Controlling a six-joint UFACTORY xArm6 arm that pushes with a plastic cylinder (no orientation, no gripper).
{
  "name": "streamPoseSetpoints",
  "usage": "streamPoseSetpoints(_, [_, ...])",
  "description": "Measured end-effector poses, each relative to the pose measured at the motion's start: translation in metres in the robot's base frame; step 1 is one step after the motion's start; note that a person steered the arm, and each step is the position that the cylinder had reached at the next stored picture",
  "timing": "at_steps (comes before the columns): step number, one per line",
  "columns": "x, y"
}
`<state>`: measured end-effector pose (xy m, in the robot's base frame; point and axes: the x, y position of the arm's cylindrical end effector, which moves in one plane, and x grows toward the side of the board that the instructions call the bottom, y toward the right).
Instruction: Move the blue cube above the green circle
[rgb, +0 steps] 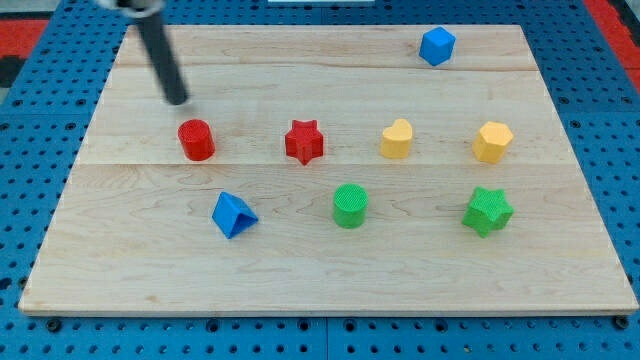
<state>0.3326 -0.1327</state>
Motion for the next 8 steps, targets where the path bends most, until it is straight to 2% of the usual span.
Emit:
streamPoseSetpoints(2, [-0.017,0.269])
streamPoseSetpoints(3, [-0.058,0.365])
streamPoseSetpoints(4, [-0.108,0.389])
streamPoseSetpoints(5, [-0.116,0.307])
streamPoseSetpoints(6, [-0.095,0.248])
streamPoseSetpoints(7, [-0.067,0.245])
streamPoseSetpoints(8, [-0.065,0.217])
